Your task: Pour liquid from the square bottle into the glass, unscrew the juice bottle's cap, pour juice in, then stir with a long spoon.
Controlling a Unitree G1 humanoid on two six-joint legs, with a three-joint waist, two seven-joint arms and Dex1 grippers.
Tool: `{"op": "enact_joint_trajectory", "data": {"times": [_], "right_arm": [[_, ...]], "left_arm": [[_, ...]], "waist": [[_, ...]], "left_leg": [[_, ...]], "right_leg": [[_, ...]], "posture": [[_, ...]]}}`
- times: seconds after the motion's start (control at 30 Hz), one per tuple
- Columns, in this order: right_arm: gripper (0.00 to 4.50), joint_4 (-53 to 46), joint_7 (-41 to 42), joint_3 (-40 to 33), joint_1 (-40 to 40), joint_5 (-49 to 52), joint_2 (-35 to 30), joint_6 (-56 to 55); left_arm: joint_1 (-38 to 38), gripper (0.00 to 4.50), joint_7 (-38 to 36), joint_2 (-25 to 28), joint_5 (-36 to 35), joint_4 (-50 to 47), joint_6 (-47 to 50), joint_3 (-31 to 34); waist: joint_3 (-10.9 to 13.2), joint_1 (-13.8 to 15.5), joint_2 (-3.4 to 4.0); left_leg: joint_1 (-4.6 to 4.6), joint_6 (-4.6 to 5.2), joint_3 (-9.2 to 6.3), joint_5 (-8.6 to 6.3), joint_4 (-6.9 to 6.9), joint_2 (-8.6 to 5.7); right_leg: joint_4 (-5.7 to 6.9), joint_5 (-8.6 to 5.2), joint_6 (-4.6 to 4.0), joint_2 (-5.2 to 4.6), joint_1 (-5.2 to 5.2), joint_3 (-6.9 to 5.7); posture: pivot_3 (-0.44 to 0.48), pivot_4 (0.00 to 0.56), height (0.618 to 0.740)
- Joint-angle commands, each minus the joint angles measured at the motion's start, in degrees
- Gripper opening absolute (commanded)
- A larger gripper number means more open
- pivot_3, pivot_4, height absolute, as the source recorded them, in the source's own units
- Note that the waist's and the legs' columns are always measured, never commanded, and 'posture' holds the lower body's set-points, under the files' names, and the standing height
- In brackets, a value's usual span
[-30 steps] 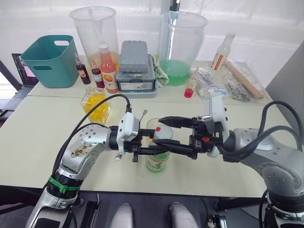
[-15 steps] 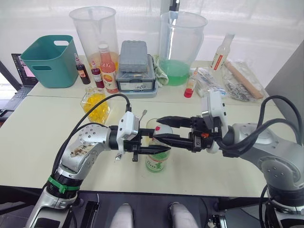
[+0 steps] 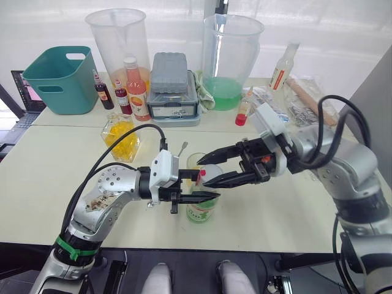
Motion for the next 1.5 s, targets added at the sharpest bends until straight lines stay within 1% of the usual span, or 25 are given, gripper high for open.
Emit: {"op": "enact_joint_trajectory", "data": {"times": [0.03,0.2,0.27,0.3,0.33,0.43,0.47,0.63,0.7,0.83,0.9,1.07,1.33,1.43,1.5], "right_arm": [[1.63,4.0,5.4,1.5,-1.9,-3.5,0.8,-2.5],[1.63,5.9,7.7,1.1,-3.6,-4.4,2.3,-2.9],[2.67,6.2,7.9,0.5,-4.4,-4.0,2.8,-2.1],[2.93,6.0,8.1,-0.1,-4.9,-3.6,2.8,-1.5],[3.35,5.7,8.0,-0.8,-5.4,-3.1,2.8,-0.9],[4.3,4.3,5.3,-4.9,-6.9,1.7,3.0,3.8],[4.41,3.8,4.8,-5.9,-7.0,2.6,2.6,5.0],[4.41,-0.8,2.6,-9.0,-4.1,5.0,-0.5,9.6],[4.41,-4.5,-0.1,-10.5,-1.3,5.5,-1.5,10.2],[4.41,-15.7,-13.2,-13.4,6.2,5.2,0.1,11.8],[4.41,-19.1,-17.1,-13.5,8.2,4.3,0.5,12.2],[4.41,-22.7,-25.8,-13.7,10.1,5.5,0.8,16.0],[4.41,-24.0,-30.0,-14.1,11.1,8.2,-0.1,17.7],[3.65,-24.4,-31.3,-14.4,11.8,9.6,0.0,17.9],[2.94,-24.6,-31.4,-14.7,12.5,10.4,0.0,17.6]], "left_arm": [[1.8,1.47,2.7,1.4,3.4,0.5,1.2,0.6],[3.2,1.47,3.8,2.0,3.1,-0.6,1.4,1.4],[3.3,1.47,3.9,2.1,3.1,-0.5,1.4,1.4],[3.3,1.47,3.9,2.1,3.0,-0.5,1.4,1.3],[3.2,1.47,3.9,2.1,3.0,-0.5,1.4,1.2],[3.1,1.47,3.6,2.0,3.0,-0.3,1.3,1.1],[3.1,1.47,3.4,2.0,3.1,-0.2,1.2,1.1],[2.8,1.47,2.8,2.0,3.0,0.4,1.0,0.9],[2.4,1.47,2.5,1.8,3.0,0.9,0.9,0.6],[1.0,1.47,2.0,0.5,2.8,1.7,0.9,-0.4],[0.6,1.47,1.7,0.2,2.7,2.0,0.9,-0.7],[-0.9,1.47,0.3,-0.2,3.0,4.1,0.3,-1.4],[-1.8,1.47,-1.2,-0.5,3.2,5.3,-0.4,-1.9],[-1.9,1.47,-1.4,-0.6,3.3,5.5,-0.6,-2.0],[-2.0,1.47,-1.4,-0.6,3.4,5.6,-0.7,-2.0]], "waist": [[0.0,0.0,0.0],[0.0,-0.2,0.0],[0.0,-0.3,0.01],[0.0,-0.3,0.0],[0.0,-0.4,0.01],[0.0,-0.5,0.01],[0.0,-0.5,0.01],[0.0,-0.4,0.01],[0.0,-0.4,0.01],[0.0,-0.4,0.01],[0.0,-0.4,0.01],[0.0,-0.2,0.0],[0.0,-0.2,0.0],[0.0,-0.2,0.0],[0.0,-0.2,0.0]], "left_leg": [[0.0,0.0,0.0,0.0,0.0,0.0],[0.0,0.0,-0.02,0.0,0.0,0.0],[0.01,0.0,-0.01,0.0,0.0,0.0],[0.0,0.0,-0.01,0.0,0.0,0.0],[0.0,0.0,-0.02,0.0,0.0,0.0],[-0.02,0.0,-0.01,0.0,-0.01,0.0],[-0.02,0.0,-0.01,0.0,-0.01,0.0],[-0.02,0.0,-0.03,0.0,-0.01,-0.01],[-0.01,0.0,-0.02,0.0,-0.01,-0.01],[-0.02,0.0,-0.01,0.0,-0.01,-0.01],[-0.04,-0.01,0.0,0.0,-0.01,-0.01],[-0.03,-0.01,-0.01,0.0,0.0,-0.02],[-0.04,-0.01,-0.01,0.0,0.01,-0.02],[-0.04,-0.01,-0.01,0.0,0.01,-0.02],[-0.04,-0.01,-0.01,0.0,0.01,-0.02]], "right_leg": [[0.01,0.02,0.04,0.0,0.0,0.0],[0.04,0.09,0.17,0.0,-0.02,-0.01],[0.05,0.09,0.17,0.0,-0.02,-0.02],[0.05,0.09,0.17,0.0,-0.03,-0.01],[0.05,0.09,0.16,0.01,-0.04,-0.01],[0.09,0.1,0.16,0.01,-0.08,-0.01],[0.1,0.11,0.18,0.01,-0.08,-0.01],[0.08,0.1,0.17,0.0,-0.04,-0.02],[0.08,0.09,0.15,0.0,-0.06,-0.01],[0.08,0.08,0.16,0.0,-0.07,-0.01],[0.07,0.08,0.16,0.0,-0.08,0.01],[0.03,-0.04,-0.05,0.0,-0.04,0.01],[0.02,-0.04,-0.05,-0.01,-0.04,0.02],[0.02,-0.04,-0.05,-0.01,-0.04,0.02],[0.02,-0.04,-0.05,-0.01,-0.03,0.02]], "posture": [[0.0,0.15,0.739],[0.0,0.15,0.739],[0.0,0.15,0.739],[0.0,0.15,0.739],[0.0,0.15,0.739],[0.0,0.15,0.739],[0.0,0.15,0.739],[0.0,0.15,0.739],[0.0,0.15,0.739],[0.0,0.15,0.739],[0.0,0.15,0.739],[0.0,0.15,0.739],[0.0,0.15,0.739],[0.0,0.15,0.739],[0.0,0.15,0.739]]}}
